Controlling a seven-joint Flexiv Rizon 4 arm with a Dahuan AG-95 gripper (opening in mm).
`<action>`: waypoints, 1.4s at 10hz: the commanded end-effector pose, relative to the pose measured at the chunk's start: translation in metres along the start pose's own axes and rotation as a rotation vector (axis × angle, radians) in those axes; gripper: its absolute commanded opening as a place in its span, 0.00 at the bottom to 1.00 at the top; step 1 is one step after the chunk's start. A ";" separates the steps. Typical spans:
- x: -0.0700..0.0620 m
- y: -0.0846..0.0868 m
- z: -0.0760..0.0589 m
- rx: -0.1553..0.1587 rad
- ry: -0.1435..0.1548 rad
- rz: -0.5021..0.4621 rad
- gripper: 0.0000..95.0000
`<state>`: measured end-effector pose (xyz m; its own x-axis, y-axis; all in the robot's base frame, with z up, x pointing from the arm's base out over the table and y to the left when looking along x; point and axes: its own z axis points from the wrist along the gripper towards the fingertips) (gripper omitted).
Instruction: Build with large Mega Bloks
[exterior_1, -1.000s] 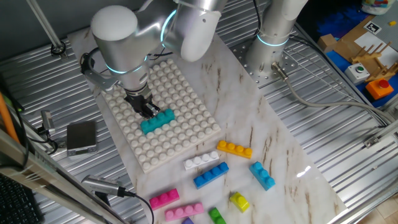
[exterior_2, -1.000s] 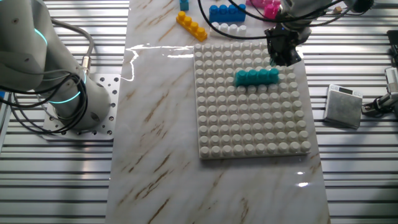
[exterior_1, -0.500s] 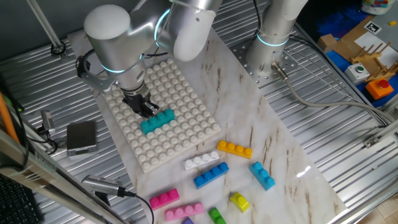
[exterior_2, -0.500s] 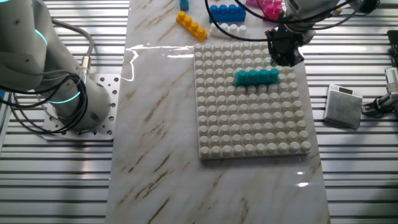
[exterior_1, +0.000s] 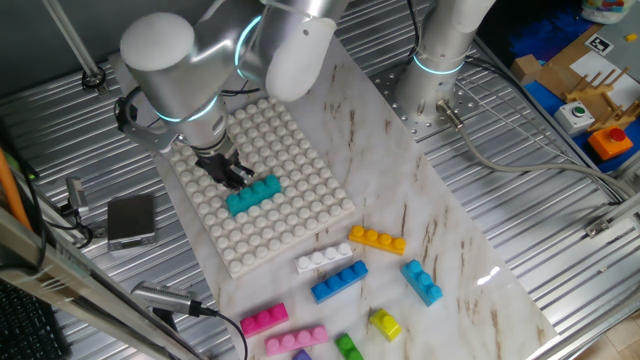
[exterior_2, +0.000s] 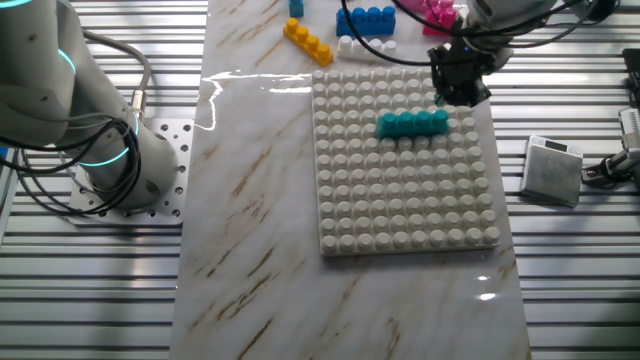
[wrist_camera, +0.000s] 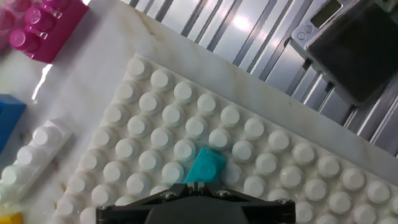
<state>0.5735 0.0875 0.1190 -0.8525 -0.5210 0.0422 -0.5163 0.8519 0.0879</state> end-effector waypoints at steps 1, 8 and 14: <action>-0.010 0.012 -0.001 -0.002 0.000 0.022 0.00; -0.052 0.102 0.023 0.005 -0.003 0.134 0.00; -0.052 0.103 0.023 -0.006 0.009 0.099 0.00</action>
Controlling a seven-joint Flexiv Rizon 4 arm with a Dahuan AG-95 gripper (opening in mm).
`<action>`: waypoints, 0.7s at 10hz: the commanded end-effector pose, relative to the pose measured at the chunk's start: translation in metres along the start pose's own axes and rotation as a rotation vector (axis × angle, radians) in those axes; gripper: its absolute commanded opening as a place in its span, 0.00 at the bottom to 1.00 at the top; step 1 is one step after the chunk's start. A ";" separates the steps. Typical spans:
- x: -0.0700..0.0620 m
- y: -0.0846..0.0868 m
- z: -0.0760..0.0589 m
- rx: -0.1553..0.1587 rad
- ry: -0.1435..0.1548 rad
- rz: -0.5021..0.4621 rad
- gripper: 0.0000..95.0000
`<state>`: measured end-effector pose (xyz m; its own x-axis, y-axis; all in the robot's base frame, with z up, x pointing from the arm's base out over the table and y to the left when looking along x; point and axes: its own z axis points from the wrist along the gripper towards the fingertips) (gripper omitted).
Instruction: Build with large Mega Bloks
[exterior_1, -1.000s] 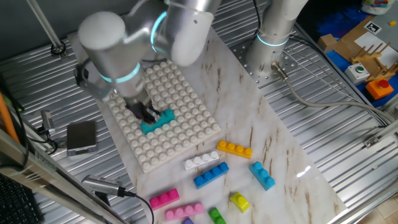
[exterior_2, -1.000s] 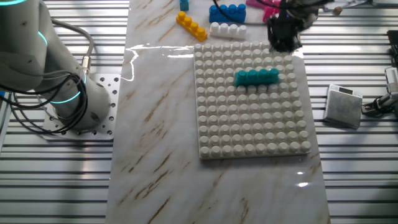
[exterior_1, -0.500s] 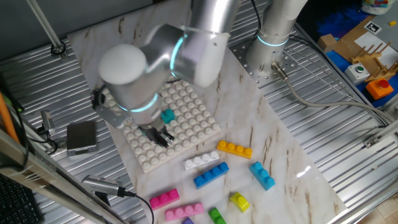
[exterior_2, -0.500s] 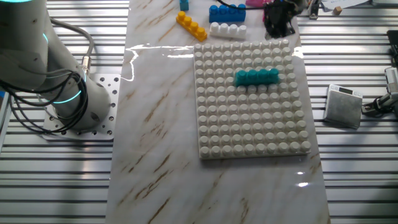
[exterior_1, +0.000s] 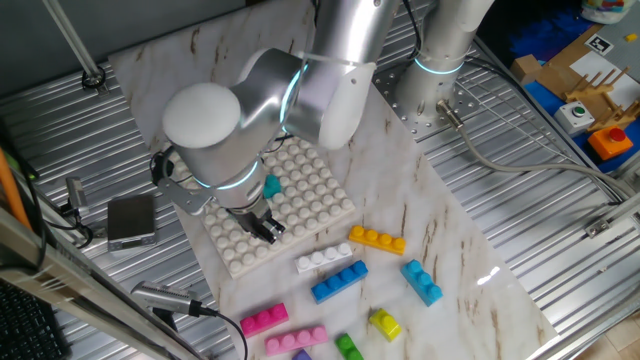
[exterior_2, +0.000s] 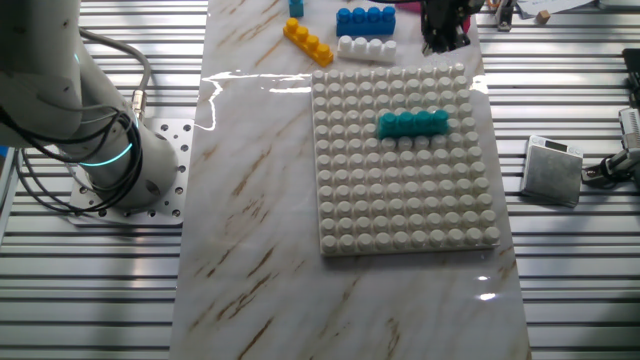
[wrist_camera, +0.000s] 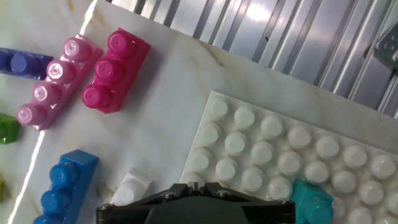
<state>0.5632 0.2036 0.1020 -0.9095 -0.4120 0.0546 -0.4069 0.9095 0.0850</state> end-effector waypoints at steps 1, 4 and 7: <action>0.000 0.001 0.000 -0.007 0.010 -0.051 0.00; 0.000 0.001 0.000 -0.011 0.009 -0.082 0.00; 0.004 0.020 0.000 -0.045 -0.001 -0.057 0.00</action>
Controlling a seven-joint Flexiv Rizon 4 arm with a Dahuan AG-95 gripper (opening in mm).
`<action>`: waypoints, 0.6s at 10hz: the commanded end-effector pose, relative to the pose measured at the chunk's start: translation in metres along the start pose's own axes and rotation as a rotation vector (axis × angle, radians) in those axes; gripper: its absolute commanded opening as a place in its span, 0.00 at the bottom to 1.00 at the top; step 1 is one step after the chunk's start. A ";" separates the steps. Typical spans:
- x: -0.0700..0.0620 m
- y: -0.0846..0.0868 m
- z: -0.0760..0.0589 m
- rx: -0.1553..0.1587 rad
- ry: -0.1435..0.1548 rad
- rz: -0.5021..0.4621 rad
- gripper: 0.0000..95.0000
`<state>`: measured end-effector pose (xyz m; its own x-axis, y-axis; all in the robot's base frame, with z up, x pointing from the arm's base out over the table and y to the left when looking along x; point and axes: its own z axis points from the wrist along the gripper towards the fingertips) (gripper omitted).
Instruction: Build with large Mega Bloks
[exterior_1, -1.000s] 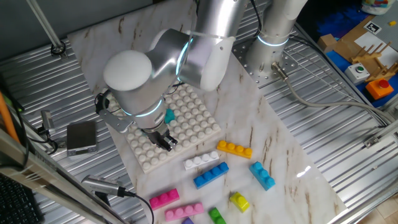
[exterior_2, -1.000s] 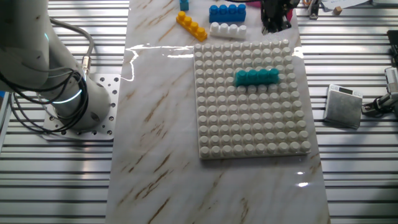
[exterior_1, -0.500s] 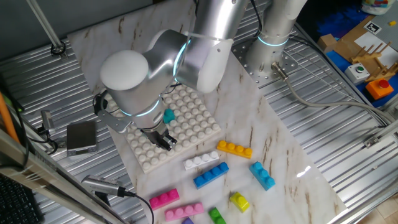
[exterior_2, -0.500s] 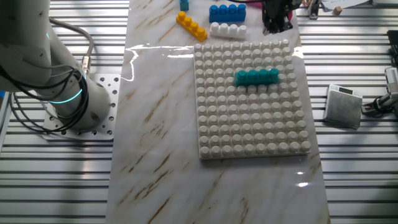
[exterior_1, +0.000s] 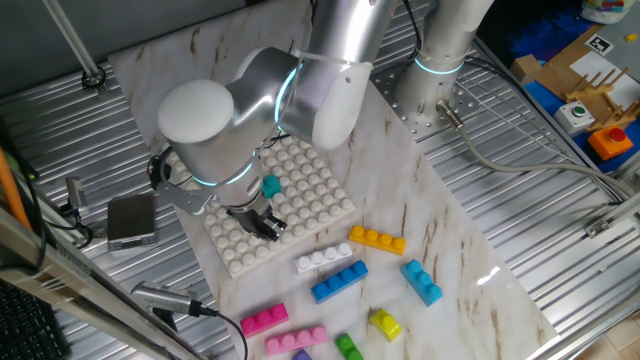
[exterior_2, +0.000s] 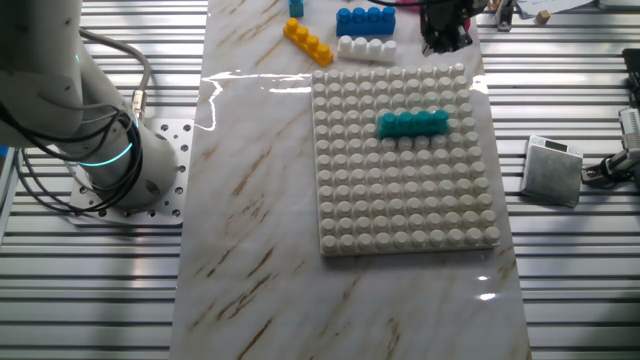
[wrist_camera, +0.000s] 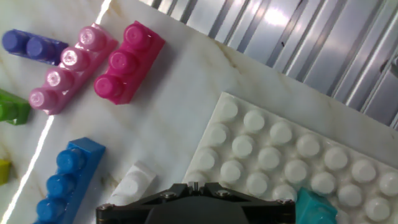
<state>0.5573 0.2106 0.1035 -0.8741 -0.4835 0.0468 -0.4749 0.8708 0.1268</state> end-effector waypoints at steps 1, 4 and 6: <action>0.002 0.024 0.004 -0.008 -0.005 0.046 0.00; 0.007 0.074 0.016 -0.005 -0.013 0.117 0.00; 0.009 0.096 0.019 -0.004 -0.012 0.146 0.00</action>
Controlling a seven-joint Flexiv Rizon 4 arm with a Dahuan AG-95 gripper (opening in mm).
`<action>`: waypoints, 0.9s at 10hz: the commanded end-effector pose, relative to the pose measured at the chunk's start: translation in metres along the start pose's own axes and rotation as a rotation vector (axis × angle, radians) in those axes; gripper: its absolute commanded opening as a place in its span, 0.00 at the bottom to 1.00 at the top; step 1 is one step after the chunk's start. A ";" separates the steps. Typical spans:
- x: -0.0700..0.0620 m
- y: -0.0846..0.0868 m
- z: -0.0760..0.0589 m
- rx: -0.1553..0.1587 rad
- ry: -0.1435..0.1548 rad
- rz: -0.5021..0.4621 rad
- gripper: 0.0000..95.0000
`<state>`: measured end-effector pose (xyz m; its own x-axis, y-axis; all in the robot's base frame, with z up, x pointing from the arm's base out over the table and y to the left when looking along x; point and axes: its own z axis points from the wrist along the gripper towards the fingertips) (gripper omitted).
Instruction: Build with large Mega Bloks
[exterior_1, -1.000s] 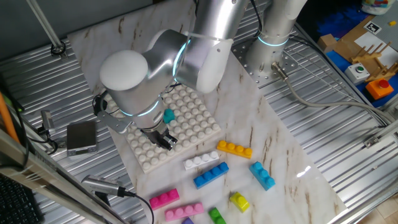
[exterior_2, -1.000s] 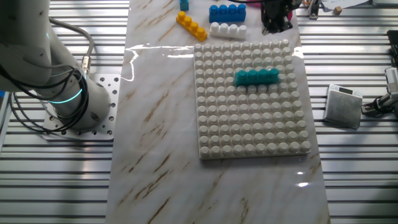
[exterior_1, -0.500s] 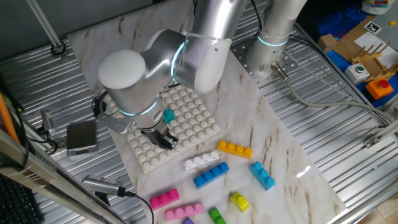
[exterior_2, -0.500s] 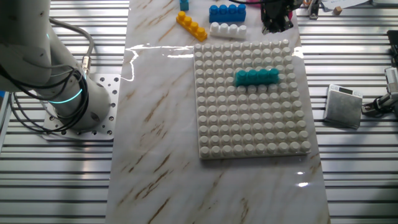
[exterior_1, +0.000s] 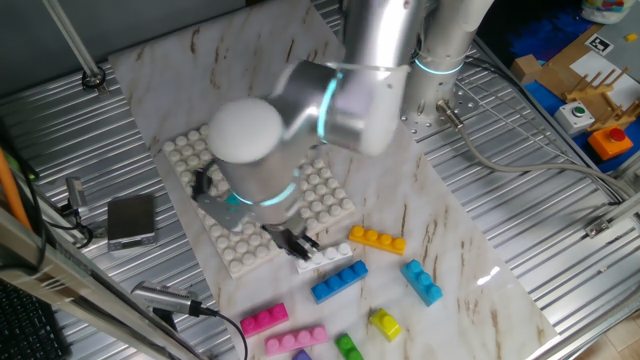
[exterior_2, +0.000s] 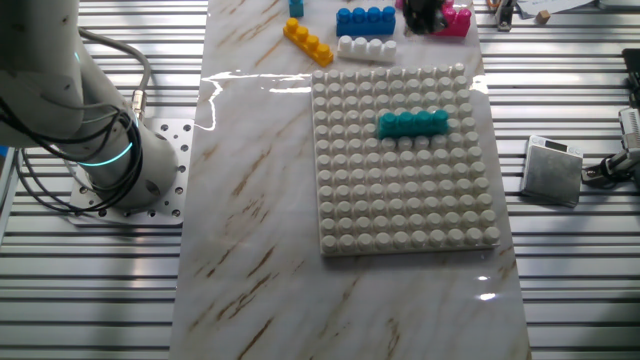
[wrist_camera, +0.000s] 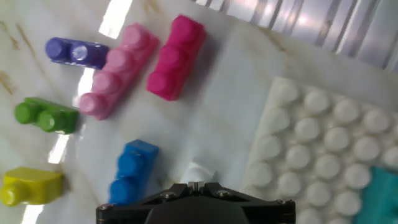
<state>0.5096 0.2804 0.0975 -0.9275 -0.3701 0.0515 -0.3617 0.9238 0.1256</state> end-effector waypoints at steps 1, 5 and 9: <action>0.005 0.018 0.003 0.003 0.000 0.027 0.00; 0.012 0.025 0.009 0.003 -0.004 0.036 0.00; 0.010 0.026 0.010 0.012 -0.001 0.022 0.00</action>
<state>0.4897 0.3018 0.0910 -0.9342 -0.3524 0.0557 -0.3448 0.9319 0.1127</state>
